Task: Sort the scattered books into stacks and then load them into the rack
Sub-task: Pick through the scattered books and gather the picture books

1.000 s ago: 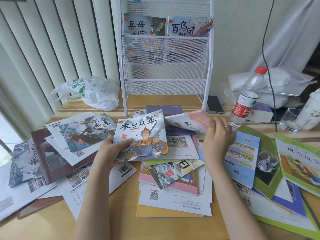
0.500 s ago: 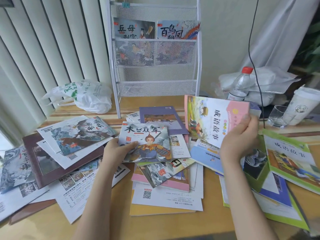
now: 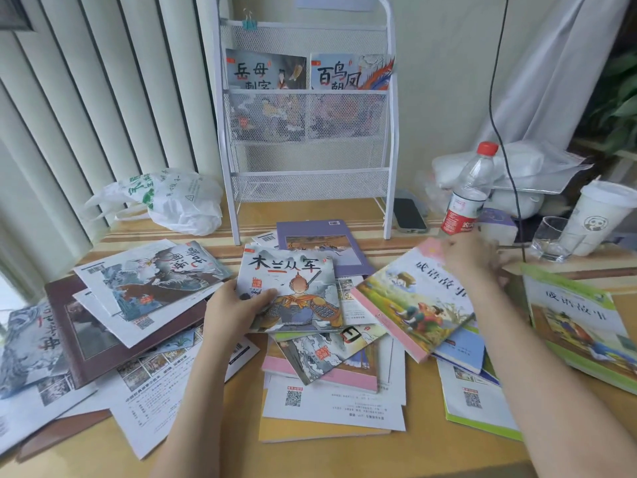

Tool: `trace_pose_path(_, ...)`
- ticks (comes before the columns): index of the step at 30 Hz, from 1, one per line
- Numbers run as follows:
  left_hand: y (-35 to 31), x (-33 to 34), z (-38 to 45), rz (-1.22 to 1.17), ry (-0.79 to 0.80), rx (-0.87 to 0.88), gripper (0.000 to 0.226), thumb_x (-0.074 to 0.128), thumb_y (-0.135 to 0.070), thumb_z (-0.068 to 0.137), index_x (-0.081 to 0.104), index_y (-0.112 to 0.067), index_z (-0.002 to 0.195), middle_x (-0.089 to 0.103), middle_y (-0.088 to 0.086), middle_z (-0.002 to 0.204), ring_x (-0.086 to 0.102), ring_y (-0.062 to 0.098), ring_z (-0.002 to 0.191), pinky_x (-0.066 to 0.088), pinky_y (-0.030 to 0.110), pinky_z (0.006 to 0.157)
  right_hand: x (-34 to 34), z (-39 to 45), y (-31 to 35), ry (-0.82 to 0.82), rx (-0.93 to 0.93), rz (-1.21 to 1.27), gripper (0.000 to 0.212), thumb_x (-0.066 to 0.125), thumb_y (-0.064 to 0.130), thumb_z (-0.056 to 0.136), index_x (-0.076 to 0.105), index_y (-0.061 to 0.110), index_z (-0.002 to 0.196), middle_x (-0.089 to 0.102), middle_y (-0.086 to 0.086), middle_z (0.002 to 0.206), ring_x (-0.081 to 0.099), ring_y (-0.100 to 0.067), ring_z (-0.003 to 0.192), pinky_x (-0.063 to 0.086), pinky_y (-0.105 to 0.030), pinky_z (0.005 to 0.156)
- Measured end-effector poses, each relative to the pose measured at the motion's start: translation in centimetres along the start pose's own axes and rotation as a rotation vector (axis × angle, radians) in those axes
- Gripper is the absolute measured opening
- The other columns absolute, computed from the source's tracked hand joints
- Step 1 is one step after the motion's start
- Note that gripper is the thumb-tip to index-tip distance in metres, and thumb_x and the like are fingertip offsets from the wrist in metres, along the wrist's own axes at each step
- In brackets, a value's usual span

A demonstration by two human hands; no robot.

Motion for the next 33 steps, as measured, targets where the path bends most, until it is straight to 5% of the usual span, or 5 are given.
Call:
trace_pose_path(5, -0.6, 0.0, -0.3, 0.020, -0.001, 0.017, 0.036, 0.081, -0.038, 0.071, 0.061, -0.011, 0.086, 0.069, 0.001, 0.076, 0.065, 0.015, 0.066, 0.046, 0.027, 0.054, 4.1, -2.1, 2.5, 0.164, -0.314, 0.011, 0.028, 0.039, 0.032, 0.098, 0.061, 0.029, 0.114, 0.053, -0.011, 0.127, 0.044, -0.034, 0.119, 0.030, -0.054, 0.104)
trace_pose_path(10, -0.5, 0.3, -0.4, -0.085, 0.050, -0.023, 0.034, 0.081, -0.027, 0.073, 0.063, -0.005, 0.091, 0.071, 0.006, 0.078, 0.067, 0.014, 0.056, 0.048, 0.024, 0.045, 4.9, -2.8, 3.4, 0.299, -0.442, 0.126, 0.031, 0.042, 0.058, 0.089, 0.059, 0.040, 0.108, 0.064, 0.012, 0.118, 0.056, -0.018, 0.111, 0.031, -0.051, 0.106)
trace_pose_path(21, -0.1, 0.0, -0.1, -0.128, 0.008, -0.055, 0.033, 0.061, -0.036, 0.089, 0.064, -0.003, 0.086, 0.069, 0.012, 0.073, 0.065, 0.033, 0.065, 0.056, 0.048, 0.067, 3.7, -6.5, 9.1, 0.210, -0.789, -0.087, 0.048, 0.042, 0.040, 0.097, 0.031, 0.034, 0.143, 0.024, 0.009, 0.155, 0.011, -0.009, 0.145, -0.003, -0.054, 0.116)
trace_pose_path(27, 0.0, -1.1, -0.5, -0.111, -0.093, -0.054, 0.033, 0.059, -0.036, 0.088, 0.057, -0.008, 0.071, 0.062, 0.009, 0.069, 0.061, 0.031, 0.069, 0.054, 0.043, 0.062, 7.3, -12.9, 15.7, 0.612, -0.884, 0.017, 0.071, 0.040, 0.061, 0.090, 0.004, 0.042, 0.148, -0.004, 0.011, 0.157, -0.007, -0.009, 0.144, -0.007, -0.050, 0.115)
trace_pose_path(33, 0.5, -1.9, -0.2, -0.135, -0.157, -0.069, 0.028, 0.063, -0.029, 0.087, 0.062, -0.003, 0.075, 0.064, 0.009, 0.069, 0.061, 0.028, 0.064, 0.053, 0.038, 0.058, 8.5, -11.8, 15.1, 0.582, -0.785, 0.020, 0.075, 0.035, 0.073, 0.084, 0.018, 0.039, 0.148, 0.015, 0.011, 0.157, 0.014, -0.017, 0.144, 0.019, -0.045, 0.114)
Point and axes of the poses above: each hand's wrist, its own z-axis towards the middle knuckle, its own x-axis out of the palm, y = z × x, the point moved 8 cm from there along z, towards the middle knuckle
